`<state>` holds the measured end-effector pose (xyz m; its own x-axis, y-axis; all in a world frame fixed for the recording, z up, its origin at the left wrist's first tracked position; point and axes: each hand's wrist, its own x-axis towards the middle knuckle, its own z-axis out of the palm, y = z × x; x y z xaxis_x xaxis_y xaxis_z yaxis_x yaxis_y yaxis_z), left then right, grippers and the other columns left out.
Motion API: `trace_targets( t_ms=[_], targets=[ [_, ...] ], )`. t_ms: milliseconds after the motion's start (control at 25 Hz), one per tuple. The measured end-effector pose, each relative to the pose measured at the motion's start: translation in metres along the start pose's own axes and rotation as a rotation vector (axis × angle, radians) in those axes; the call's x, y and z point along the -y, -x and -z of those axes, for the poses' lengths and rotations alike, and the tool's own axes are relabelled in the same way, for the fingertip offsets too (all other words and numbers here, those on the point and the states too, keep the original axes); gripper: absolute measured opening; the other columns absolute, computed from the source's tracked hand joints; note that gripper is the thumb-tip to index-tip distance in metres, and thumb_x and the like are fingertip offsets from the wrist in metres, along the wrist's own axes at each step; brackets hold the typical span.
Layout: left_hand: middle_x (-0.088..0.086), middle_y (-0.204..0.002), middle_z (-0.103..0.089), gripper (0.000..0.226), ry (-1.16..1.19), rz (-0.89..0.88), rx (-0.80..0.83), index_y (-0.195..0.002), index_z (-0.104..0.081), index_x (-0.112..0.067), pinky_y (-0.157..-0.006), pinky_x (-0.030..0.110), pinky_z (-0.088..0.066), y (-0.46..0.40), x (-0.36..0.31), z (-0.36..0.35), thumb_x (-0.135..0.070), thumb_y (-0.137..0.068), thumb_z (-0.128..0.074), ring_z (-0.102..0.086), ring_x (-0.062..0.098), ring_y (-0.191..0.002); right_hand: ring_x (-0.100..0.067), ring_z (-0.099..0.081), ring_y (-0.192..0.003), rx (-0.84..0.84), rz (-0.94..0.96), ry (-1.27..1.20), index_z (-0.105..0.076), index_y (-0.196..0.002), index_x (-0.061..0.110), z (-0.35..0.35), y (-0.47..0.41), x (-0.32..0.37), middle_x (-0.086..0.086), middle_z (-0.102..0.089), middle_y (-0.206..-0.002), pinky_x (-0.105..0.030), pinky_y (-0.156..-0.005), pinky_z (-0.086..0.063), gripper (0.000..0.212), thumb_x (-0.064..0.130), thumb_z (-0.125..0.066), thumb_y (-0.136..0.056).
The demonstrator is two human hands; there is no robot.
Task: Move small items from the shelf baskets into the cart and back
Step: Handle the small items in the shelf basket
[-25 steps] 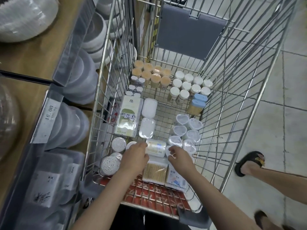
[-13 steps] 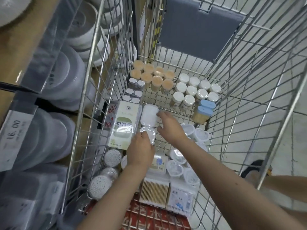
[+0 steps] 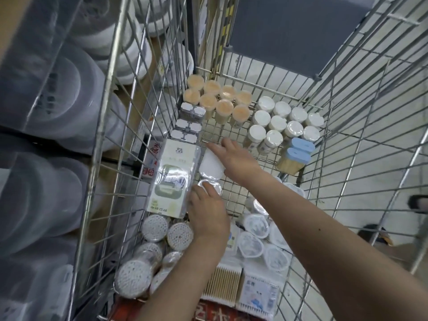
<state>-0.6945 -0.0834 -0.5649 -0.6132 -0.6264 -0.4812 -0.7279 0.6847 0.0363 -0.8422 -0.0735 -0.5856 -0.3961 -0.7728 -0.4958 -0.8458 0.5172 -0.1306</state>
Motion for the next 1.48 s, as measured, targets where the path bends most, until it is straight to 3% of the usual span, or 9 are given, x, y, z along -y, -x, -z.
trace_targets(
  t_ms=[120, 360, 480, 640, 760, 1080, 1280, 1360, 1480],
  targets=[
    [0.013, -0.101, -0.065, 0.07, -0.038, 0.024, -0.039, -0.114, -0.062, -0.001, -0.067, 0.025, -0.053, -0.007, -0.001, -0.012, -0.032, -0.056, -0.085, -0.065, 0.022, -0.087, -0.03, -0.043, -0.12, -0.046, -0.075, 0.028, -0.028, -0.141, 0.015, 0.0, 0.006, -0.006, -0.011, -0.038, -0.135, -0.036, -0.081, -0.04, 0.078, 0.019, -0.072, -0.077],
    [0.013, -0.114, -0.059, 0.065, -0.092, 0.086, 0.114, -0.132, -0.047, 0.0, -0.068, 0.027, -0.052, -0.024, -0.013, -0.011, -0.029, -0.077, -0.069, -0.062, 0.023, -0.092, -0.028, -0.056, -0.102, -0.235, -0.355, -0.303, -0.042, -0.123, 0.014, 0.004, 0.056, -0.033, -0.006, -0.055, -0.117, -0.031, -0.065, -0.038, 0.072, 0.033, -0.081, -0.065],
    [-0.008, -0.09, -0.064, 0.06, -0.103, 0.025, 0.047, -0.104, -0.068, -0.02, -0.053, 0.015, -0.044, -0.028, -0.009, 0.005, -0.046, -0.052, -0.082, -0.06, 0.005, -0.072, -0.029, -0.056, -0.094, -0.333, -0.482, -0.539, -0.043, -0.111, 0.011, 0.013, 0.07, -0.037, -0.007, -0.058, -0.107, -0.033, -0.062, -0.039, 0.066, 0.031, -0.083, -0.063],
    [0.008, -0.13, -0.042, 0.071, 0.084, -0.203, 0.04, -0.133, -0.033, -0.009, -0.089, 0.03, -0.043, -0.013, -0.015, 0.026, -0.034, -0.078, -0.072, -0.047, 0.023, -0.114, -0.025, -0.054, -0.089, -0.428, -0.532, -0.705, -0.043, -0.104, 0.012, 0.031, 0.093, -0.035, -0.002, -0.057, -0.1, -0.043, -0.067, -0.048, 0.067, 0.038, -0.085, -0.058],
    [0.009, -0.134, -0.038, 0.078, 0.305, -0.219, -0.044, -0.138, -0.028, -0.01, -0.099, 0.035, -0.037, 0.001, -0.01, 0.064, -0.034, -0.078, -0.072, -0.039, 0.025, -0.121, -0.022, -0.055, -0.086, -0.49, -0.587, -0.765, -0.044, -0.103, 0.015, 0.048, 0.116, -0.028, 0.003, -0.056, -0.094, -0.041, -0.065, -0.048, 0.067, 0.039, -0.086, -0.057],
    [-0.005, -0.129, -0.048, 0.08, 0.688, -0.23, -0.104, -0.136, -0.038, -0.022, -0.095, 0.04, -0.045, 0.067, 0.034, 0.152, -0.029, -0.067, -0.076, -0.045, 0.02, -0.118, -0.013, -0.052, -0.097, -0.643, -0.599, -0.949, -0.051, -0.128, 0.02, 0.112, 0.204, 0.003, 0.006, -0.056, -0.114, -0.011, -0.058, -0.041, 0.078, 0.032, -0.088, -0.059],
    [-0.008, -0.122, -0.052, 0.066, 0.885, -0.254, -0.12, -0.127, -0.047, -0.025, -0.088, 0.038, -0.048, 0.131, 0.082, 0.198, -0.017, -0.068, -0.075, -0.05, 0.015, -0.109, -0.019, -0.053, -0.102, -0.693, -0.608, -1.052, -0.052, -0.111, 0.023, 0.144, 0.275, 0.05, 0.003, -0.054, -0.112, -0.037, -0.077, -0.05, 0.068, 0.041, -0.085, -0.055],
    [-0.008, -0.123, -0.05, 0.064, 0.949, -0.271, -0.115, -0.125, -0.046, -0.028, -0.086, 0.035, -0.047, 0.157, 0.101, 0.213, -0.012, -0.07, -0.075, -0.049, 0.013, -0.11, -0.018, -0.053, -0.101, -0.708, -0.584, -1.127, -0.05, -0.111, 0.023, 0.155, 0.302, 0.072, 0.002, -0.053, -0.113, -0.035, -0.074, -0.051, 0.074, 0.05, -0.082, -0.049],
    [-0.01, -0.118, -0.05, 0.063, 1.031, -0.278, -0.155, -0.122, -0.044, -0.031, -0.074, 0.023, -0.043, 0.191, 0.125, 0.232, -0.007, -0.072, -0.074, -0.049, 0.01, -0.105, -0.013, -0.053, -0.093, -0.729, -0.551, -1.191, -0.047, -0.114, 0.02, 0.168, 0.332, 0.098, 0.003, -0.051, -0.111, -0.023, -0.063, -0.045, 0.067, 0.026, -0.087, -0.061]
  ],
)
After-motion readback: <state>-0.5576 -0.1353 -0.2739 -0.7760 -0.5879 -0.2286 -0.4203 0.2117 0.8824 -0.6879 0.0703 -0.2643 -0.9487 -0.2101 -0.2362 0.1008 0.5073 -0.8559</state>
